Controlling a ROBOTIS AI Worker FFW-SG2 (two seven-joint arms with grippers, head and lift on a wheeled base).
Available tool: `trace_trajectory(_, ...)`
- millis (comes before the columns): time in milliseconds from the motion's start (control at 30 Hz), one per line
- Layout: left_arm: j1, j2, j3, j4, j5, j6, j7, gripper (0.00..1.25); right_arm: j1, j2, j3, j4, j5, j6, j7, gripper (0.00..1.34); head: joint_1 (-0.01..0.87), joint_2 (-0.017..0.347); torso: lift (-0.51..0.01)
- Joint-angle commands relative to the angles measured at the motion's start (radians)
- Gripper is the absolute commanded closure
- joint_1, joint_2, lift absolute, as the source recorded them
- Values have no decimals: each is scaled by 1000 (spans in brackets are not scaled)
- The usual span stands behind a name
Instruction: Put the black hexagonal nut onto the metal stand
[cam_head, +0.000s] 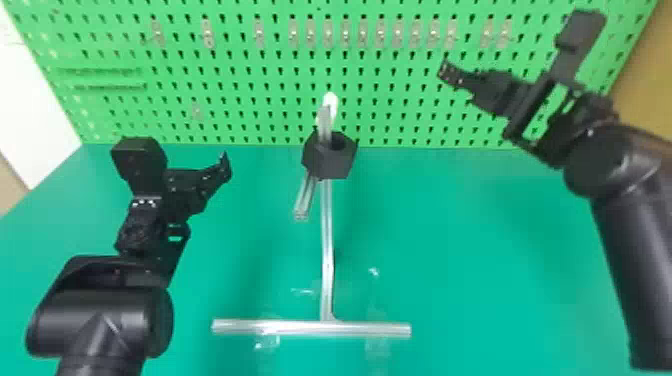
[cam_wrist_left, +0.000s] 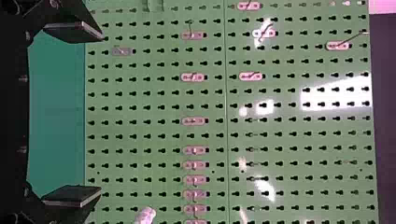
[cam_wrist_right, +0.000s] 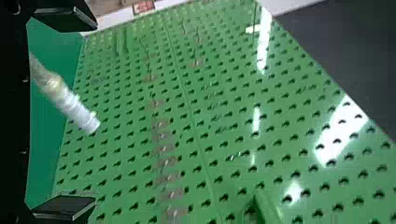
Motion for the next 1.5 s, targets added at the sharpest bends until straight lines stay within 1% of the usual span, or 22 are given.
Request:
trace_trajectory(0, -2, -1, -2, 0, 0, 0, 1, 130, 53, 20, -16, 0, 62, -47, -27, 2, 693, 81, -1)
trace_trajectory(100, -2, -1, -2, 0, 2, 0, 1, 130, 78, 30, -18, -2, 105, -70, -51, 2, 693, 81, -1)
trace_trajectory(200, -2, -1, -2, 0, 4, 0, -1, 130, 108, 43, -24, -2, 122, -98, -77, 2, 693, 81, -1)
trace_trajectory(300, 0, -1, 1, 0, 7, 0, -1, 130, 137, 53, -24, -6, 156, -141, -103, 2, 693, 81, -1)
trace_trajectory(333, 1, -1, 1, 0, 7, 0, 1, 130, 148, 56, -21, -6, 174, -164, -116, 2, 693, 81, -1)
trace_trajectory(500, 0, -1, 0, 2, 8, 0, 1, 130, 194, 70, -10, -6, 208, -253, -189, 1, 693, 81, -1)
trace_trajectory(633, -2, -2, 0, 3, 8, 0, 1, 130, 223, 75, 2, -5, 261, -310, -251, 1, 693, 81, -1)
trace_trajectory(767, -2, -2, -3, 6, 8, 0, 1, 130, 246, 78, 8, -5, 318, -357, -301, 2, 693, 81, -1)
trace_trajectory(900, -3, -1, -3, 9, 8, 0, 1, 130, 275, 75, 33, 4, 337, -423, -364, 1, 693, 81, -1)
trace_trajectory(1000, -3, -2, -3, 11, 7, 0, 1, 130, 291, 73, 47, 15, 346, -452, -392, 2, 693, 81, -1)
trace_trajectory(1100, -5, -2, -3, 14, 7, 0, 1, 130, 298, 70, 58, 15, 373, -471, -410, 2, 693, 81, -1)
trace_trajectory(1233, -3, -2, -6, 15, 7, 0, 1, 130, 306, 64, 82, 15, 380, -492, -432, 2, 693, 81, -1)
trace_trajectory(1467, 0, -2, -6, 17, 8, 0, 1, 130, 311, 58, 93, 12, 392, -494, -435, 4, 693, 81, -1)
